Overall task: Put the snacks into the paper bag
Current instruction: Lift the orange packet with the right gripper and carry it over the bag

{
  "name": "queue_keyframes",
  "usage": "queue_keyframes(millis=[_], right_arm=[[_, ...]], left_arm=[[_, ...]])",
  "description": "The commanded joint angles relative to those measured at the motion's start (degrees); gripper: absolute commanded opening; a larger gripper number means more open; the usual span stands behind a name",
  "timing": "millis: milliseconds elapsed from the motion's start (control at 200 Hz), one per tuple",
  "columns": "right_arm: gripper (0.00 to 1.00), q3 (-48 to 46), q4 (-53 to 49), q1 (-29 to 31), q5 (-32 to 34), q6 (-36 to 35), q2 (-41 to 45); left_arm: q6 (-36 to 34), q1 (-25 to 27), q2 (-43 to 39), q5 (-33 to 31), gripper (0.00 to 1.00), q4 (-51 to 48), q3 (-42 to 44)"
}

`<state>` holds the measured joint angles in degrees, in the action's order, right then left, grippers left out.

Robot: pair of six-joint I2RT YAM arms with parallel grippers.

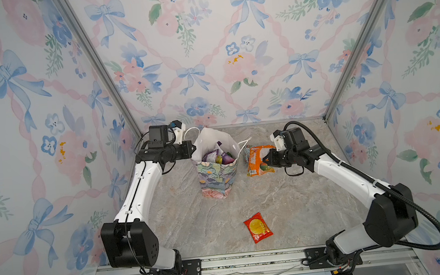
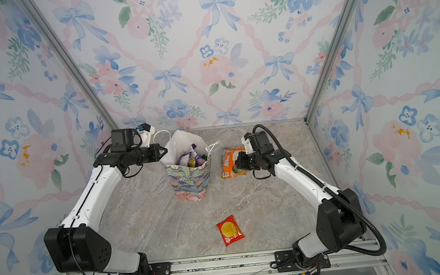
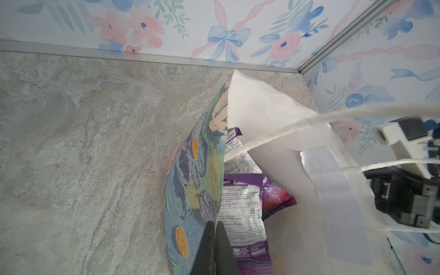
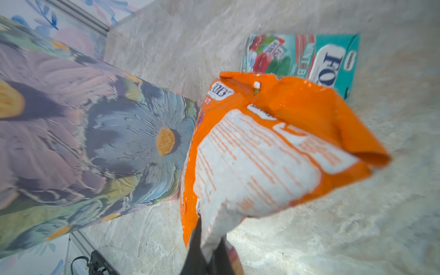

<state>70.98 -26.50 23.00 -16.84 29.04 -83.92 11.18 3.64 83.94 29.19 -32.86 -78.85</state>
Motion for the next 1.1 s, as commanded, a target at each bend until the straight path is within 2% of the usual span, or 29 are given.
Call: queue_keyframes(millis=[0, 215, 420, 800, 1095], right_arm=[[0.00, 7.6, -3.1, -0.7, 2.9, -2.8, 2.6], [0.00, 18.8, -3.4, -1.2, 4.9, -4.8, 0.9], [0.00, 30.0, -3.4, -0.4, 3.3, -4.9, -4.8], [0.00, 47.3, -6.2, 7.2, 3.2, -6.7, -16.1], [0.00, 51.5, -6.5, 14.1, 3.7, -6.9, -21.3]], left_arm=[[-0.9, 0.2, -0.3, -0.6, 0.00, -1.6, 1.5], [-0.8, 0.2, -0.4, -0.5, 0.00, -1.6, 1.5], [-0.9, 0.2, -0.4, -0.4, 0.00, -1.6, 1.5], [-1.0, 0.2, -0.4, -0.3, 0.00, -1.6, 1.5], [-1.0, 0.2, -0.4, -0.3, 0.00, -1.6, 1.6]])
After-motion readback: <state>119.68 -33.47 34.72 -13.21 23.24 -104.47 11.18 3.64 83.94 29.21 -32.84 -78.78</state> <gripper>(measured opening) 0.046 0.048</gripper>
